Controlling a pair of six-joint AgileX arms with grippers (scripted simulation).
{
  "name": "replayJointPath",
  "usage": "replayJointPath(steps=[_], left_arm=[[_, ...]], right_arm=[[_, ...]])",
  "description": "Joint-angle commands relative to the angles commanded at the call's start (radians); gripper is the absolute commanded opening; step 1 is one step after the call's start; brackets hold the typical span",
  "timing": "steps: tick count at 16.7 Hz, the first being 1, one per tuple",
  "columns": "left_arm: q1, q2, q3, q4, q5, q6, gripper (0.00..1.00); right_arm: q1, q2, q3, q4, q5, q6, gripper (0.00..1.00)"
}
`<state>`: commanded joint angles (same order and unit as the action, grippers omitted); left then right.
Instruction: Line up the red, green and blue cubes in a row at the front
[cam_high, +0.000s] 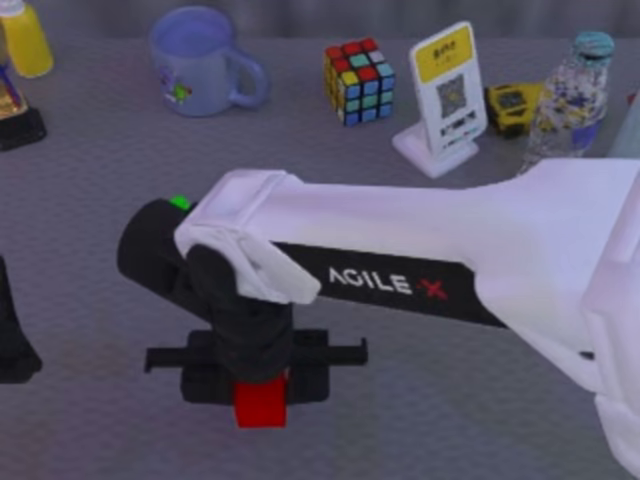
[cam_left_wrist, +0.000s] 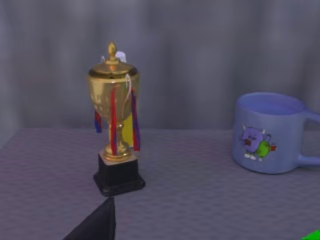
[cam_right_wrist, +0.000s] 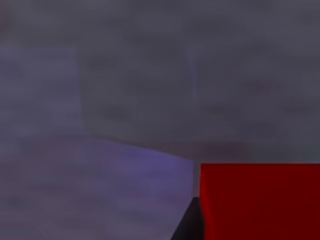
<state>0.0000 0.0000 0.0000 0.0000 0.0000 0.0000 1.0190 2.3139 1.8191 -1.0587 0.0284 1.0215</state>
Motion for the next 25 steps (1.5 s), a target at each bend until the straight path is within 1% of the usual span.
replayJointPath(steps=[10,11,20,22,25], left_arm=[[0.000,0.000,0.000,0.000,0.000,0.000,1.00],[0.000,0.000,0.000,0.000,0.000,0.000,1.00],[0.000,0.000,0.000,0.000,0.000,0.000,1.00],[0.000,0.000,0.000,0.000,0.000,0.000,1.00],[0.000,0.000,0.000,0.000,0.000,0.000,1.00]], right_arm=[[0.000,0.000,0.000,0.000,0.000,0.000,0.98],[0.000,0.000,0.000,0.000,0.000,0.000,1.00],[-0.001,-0.001,0.004,-0.004,0.000,0.000,1.00],[0.001,-0.006,0.039,-0.042,0.000,0.002,1.00],[0.006,-0.025,0.124,-0.157,0.000,0.004,1.00]])
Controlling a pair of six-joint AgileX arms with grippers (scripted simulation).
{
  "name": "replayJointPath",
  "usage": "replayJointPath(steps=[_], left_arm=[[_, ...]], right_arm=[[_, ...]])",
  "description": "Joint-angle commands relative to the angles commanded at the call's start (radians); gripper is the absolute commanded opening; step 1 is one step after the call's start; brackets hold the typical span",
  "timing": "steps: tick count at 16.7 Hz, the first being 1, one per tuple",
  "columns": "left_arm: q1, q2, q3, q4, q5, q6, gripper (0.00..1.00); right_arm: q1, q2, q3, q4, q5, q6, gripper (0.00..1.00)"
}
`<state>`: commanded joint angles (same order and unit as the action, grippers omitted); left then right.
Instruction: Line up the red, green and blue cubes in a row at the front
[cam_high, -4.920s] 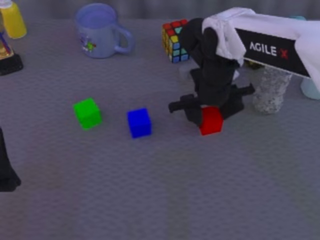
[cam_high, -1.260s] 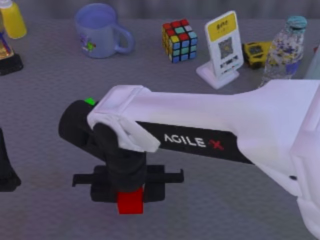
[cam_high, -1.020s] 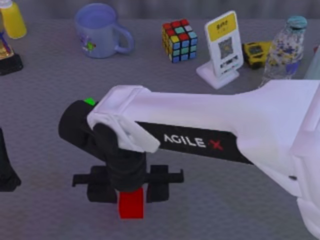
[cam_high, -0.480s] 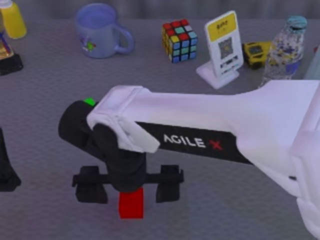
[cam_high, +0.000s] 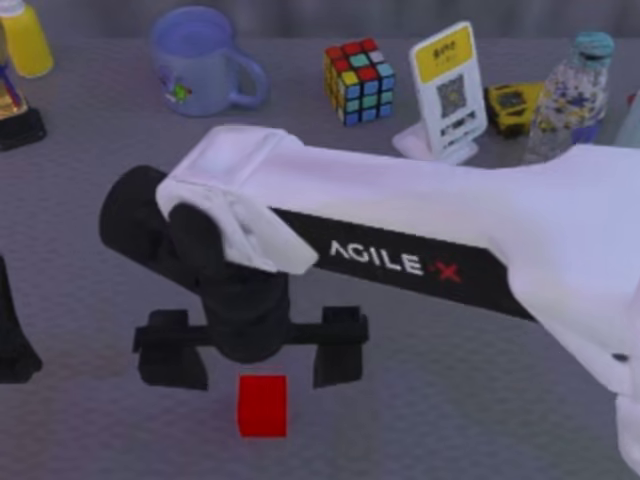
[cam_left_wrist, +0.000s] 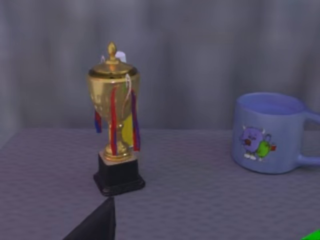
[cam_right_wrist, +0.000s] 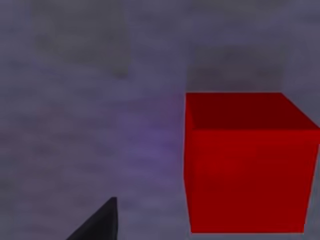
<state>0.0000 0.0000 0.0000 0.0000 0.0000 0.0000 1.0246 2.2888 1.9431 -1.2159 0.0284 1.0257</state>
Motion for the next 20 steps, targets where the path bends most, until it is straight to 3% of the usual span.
replayJointPath(steps=[4,8,11,15,20], left_arm=[[0.000,0.000,0.000,0.000,0.000,0.000,1.00],[0.000,0.000,0.000,0.000,0.000,0.000,1.00],[-0.010,0.052,0.052,-0.035,0.002,0.022,1.00],[-0.039,0.250,0.248,-0.161,0.003,0.100,1.00],[-0.091,0.694,0.638,-0.416,0.001,0.250,1.00]], right_arm=[[0.005,-0.023,0.075,-0.090,-0.001,-0.002,1.00],[-0.001,-0.019,0.073,-0.087,0.000,-0.002,1.00],[-0.027,-0.080,0.024,-0.056,0.020,-0.036,1.00],[-0.124,-0.307,-0.154,0.058,0.075,-0.148,1.00],[-0.326,-0.805,-0.543,0.291,0.137,-0.363,1.00]])
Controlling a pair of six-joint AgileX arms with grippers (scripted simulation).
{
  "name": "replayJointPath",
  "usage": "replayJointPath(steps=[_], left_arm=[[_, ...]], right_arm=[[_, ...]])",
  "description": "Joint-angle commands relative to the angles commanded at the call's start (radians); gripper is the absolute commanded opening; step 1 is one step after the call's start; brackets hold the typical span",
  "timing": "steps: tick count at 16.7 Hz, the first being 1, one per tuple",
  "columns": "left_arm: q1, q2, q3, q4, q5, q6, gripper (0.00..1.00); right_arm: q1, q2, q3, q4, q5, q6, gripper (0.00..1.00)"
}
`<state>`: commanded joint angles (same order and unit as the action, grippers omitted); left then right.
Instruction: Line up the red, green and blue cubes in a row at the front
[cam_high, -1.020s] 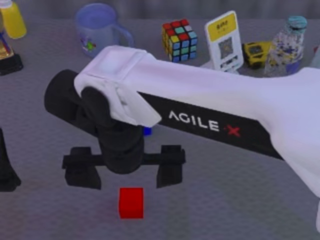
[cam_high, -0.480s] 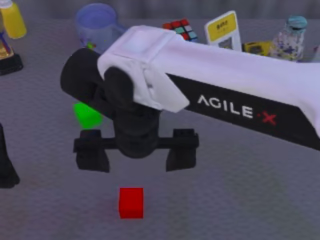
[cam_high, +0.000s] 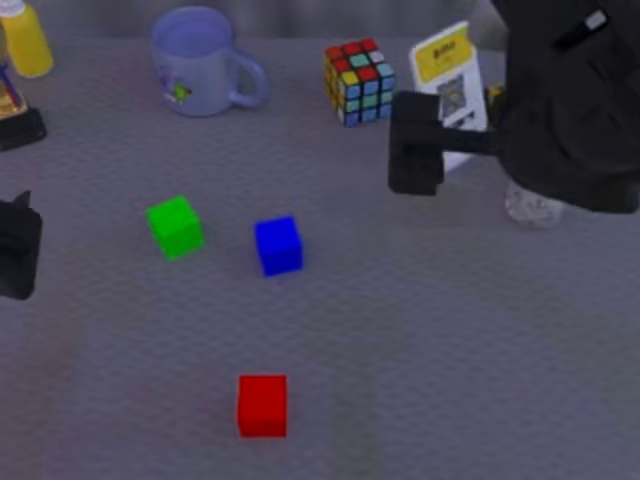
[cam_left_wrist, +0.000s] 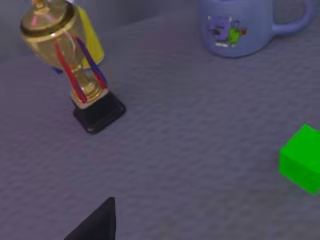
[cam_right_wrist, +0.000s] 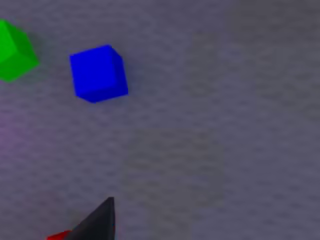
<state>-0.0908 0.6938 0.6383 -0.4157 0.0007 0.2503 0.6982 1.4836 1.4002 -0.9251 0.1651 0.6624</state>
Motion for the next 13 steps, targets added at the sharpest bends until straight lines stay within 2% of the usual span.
replayJointPath(steps=[3,6,9,13], left_arm=[[-0.037,0.348,0.267,-0.185,-0.002,0.106,1.00],[-0.073,0.693,0.518,-0.367,-0.004,0.208,1.00],[-0.107,1.004,0.756,-0.532,-0.004,0.303,1.00],[-0.145,1.313,1.031,-0.703,-0.003,0.406,1.00]], right_arm=[[-0.147,-0.352,-0.296,0.167,0.017,-0.151,1.00],[-0.293,-0.683,-0.597,0.338,0.012,-0.298,1.00],[-0.423,-0.957,-0.869,0.505,-0.015,-0.427,1.00],[-0.566,-1.233,-1.158,0.717,-0.077,-0.562,1.00]])
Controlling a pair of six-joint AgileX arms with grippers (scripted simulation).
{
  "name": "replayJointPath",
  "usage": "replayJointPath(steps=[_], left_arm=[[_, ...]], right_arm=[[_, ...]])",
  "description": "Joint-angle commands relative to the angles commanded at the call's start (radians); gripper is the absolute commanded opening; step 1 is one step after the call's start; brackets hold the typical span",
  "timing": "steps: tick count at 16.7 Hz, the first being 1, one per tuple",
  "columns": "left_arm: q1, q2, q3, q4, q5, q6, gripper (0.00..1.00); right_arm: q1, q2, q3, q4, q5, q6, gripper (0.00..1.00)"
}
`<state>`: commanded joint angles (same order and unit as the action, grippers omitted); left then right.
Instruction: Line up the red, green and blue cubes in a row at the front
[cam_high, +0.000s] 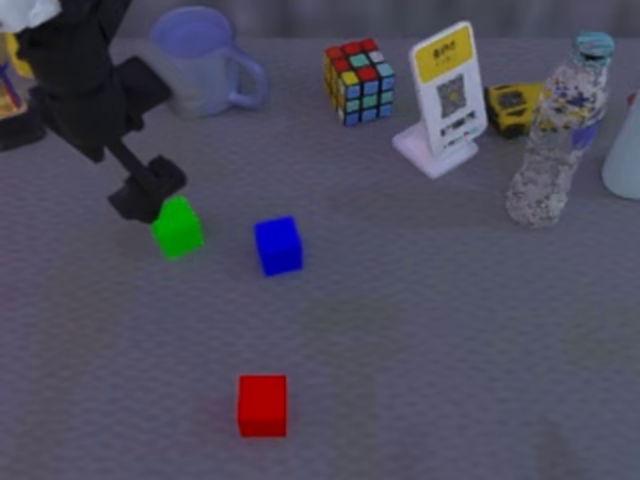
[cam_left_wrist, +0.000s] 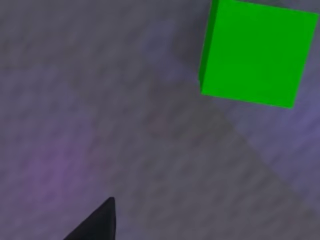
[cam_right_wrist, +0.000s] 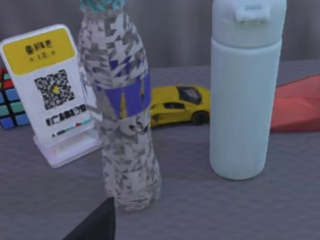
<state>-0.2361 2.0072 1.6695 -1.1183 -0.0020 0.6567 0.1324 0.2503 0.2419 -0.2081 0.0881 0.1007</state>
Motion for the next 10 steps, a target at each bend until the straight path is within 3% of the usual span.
replayJointPath(steps=[5,10], left_arm=[[-0.031,0.215,0.231,-0.117,0.005,0.081,1.00],[-0.035,0.250,0.269,-0.134,0.006,0.095,1.00]], right_arm=[[-0.105,-0.222,-0.209,0.178,-0.074,-0.088,1.00],[-0.122,-0.250,-0.242,0.208,-0.088,-0.101,1.00]])
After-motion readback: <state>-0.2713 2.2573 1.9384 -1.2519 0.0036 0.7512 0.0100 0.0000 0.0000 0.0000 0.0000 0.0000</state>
